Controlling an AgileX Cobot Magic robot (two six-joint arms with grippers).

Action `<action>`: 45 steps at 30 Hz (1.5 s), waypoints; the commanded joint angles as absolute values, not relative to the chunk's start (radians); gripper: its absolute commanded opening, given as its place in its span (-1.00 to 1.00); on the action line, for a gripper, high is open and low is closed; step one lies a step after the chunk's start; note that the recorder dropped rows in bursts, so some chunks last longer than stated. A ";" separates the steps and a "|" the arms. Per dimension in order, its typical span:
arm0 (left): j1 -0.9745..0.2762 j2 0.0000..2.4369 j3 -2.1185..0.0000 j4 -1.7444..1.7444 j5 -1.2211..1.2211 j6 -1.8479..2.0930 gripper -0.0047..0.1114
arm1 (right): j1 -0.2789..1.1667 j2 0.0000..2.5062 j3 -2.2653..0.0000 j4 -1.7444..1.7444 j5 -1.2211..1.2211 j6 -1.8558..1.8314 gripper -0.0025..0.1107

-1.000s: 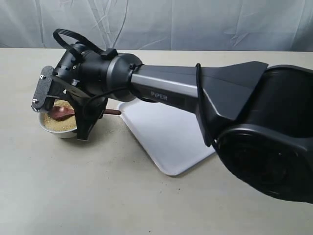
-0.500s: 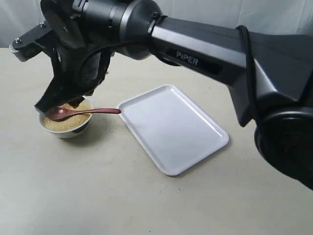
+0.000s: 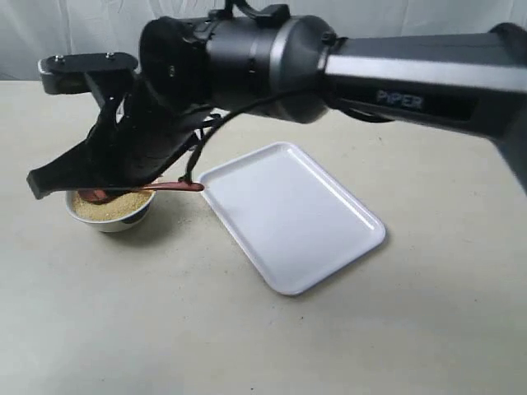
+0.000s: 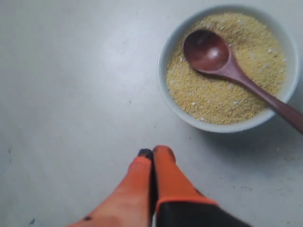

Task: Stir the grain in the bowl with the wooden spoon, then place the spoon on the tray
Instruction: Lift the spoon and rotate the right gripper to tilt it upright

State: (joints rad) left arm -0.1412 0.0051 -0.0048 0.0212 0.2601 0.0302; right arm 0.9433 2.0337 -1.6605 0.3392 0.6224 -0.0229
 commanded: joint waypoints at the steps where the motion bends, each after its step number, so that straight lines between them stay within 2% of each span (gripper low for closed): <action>1: -0.141 0.000 0.000 0.019 0.254 0.030 -0.92 | 0.931 1.906 -1.442 0.445 0.317 -0.023 -0.97; 7: -0.141 0.000 0.000 0.019 0.254 0.030 -0.92 | 0.938 1.828 -1.157 0.678 -0.129 -0.023 -0.97; 12: -0.141 0.000 0.000 0.019 0.254 0.030 -0.92 | 0.958 1.826 -1.007 0.716 -0.319 0.074 -0.97; 15: -0.141 0.000 0.000 0.019 0.254 0.030 -0.92 | 0.958 1.843 -0.964 0.598 -0.392 0.319 -0.97; 17: -0.141 0.000 0.000 0.019 0.254 0.030 -0.92 | 0.958 1.869 -0.939 0.398 -0.487 0.605 -0.97; 19: -0.141 0.000 0.000 0.019 0.254 0.030 -0.92 | 0.953 1.912 -0.908 0.178 -0.678 0.904 -0.97; 23: -0.141 0.000 0.000 0.019 0.254 0.030 -0.92 | 0.948 2.009 -0.873 0.157 -0.942 1.128 -0.97; 31: -0.141 0.000 0.000 0.019 0.254 0.030 -0.92 | 0.978 2.117 -0.872 0.269 -0.927 1.279 -0.94; 33: -0.141 0.000 0.000 0.019 0.254 0.030 -0.92 | 0.978 2.124 -0.872 0.286 -0.927 1.279 -0.73; 36: -0.141 0.000 0.000 0.019 0.254 0.030 -0.92 | 0.978 2.133 -0.877 0.308 -0.920 1.279 -0.31; 38: -0.141 0.000 0.000 0.019 0.254 0.030 -0.92 | 0.978 2.143 -0.896 0.321 -0.906 1.282 -0.16; 45: -0.141 0.000 0.000 0.019 0.254 0.030 -0.92 | 0.978 2.187 -1.048 0.356 -0.748 1.278 -0.14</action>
